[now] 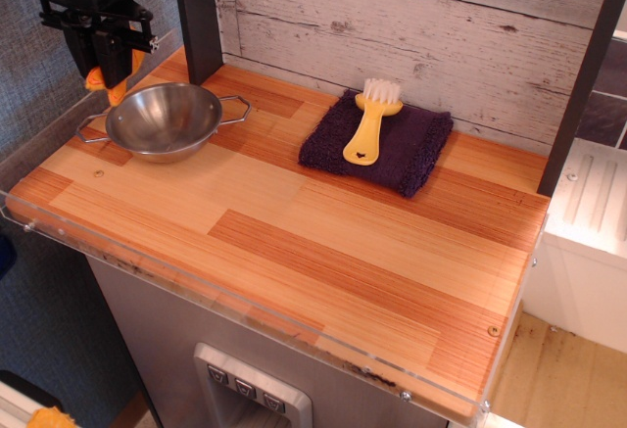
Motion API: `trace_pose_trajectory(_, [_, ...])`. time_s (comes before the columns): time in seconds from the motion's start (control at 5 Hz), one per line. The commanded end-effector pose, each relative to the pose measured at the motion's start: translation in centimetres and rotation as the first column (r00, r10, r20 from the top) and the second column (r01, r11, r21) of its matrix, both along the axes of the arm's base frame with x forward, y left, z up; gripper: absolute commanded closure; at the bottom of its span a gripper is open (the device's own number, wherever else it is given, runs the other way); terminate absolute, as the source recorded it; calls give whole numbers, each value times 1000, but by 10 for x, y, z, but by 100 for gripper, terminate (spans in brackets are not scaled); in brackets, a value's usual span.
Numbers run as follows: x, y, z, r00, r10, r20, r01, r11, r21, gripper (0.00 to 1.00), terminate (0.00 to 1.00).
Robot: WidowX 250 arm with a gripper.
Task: Put the fish inside the pan.
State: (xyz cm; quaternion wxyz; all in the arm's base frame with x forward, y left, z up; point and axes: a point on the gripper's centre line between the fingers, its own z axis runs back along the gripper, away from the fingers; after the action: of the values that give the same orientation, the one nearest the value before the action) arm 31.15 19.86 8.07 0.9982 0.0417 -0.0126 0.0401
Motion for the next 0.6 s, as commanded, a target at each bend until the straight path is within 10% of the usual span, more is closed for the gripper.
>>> trace_pose_trajectory(0.0, [-4,-14,14,996,-79,42,80,997,-9,100,0])
trace_pose_trajectory(0.2, [-3,-24,12,991,-127,41,128,992,-13,0,0])
trace_pose_trajectory(0.4, [-3,-27,12,989,-138,43,138,990,-9,0,0])
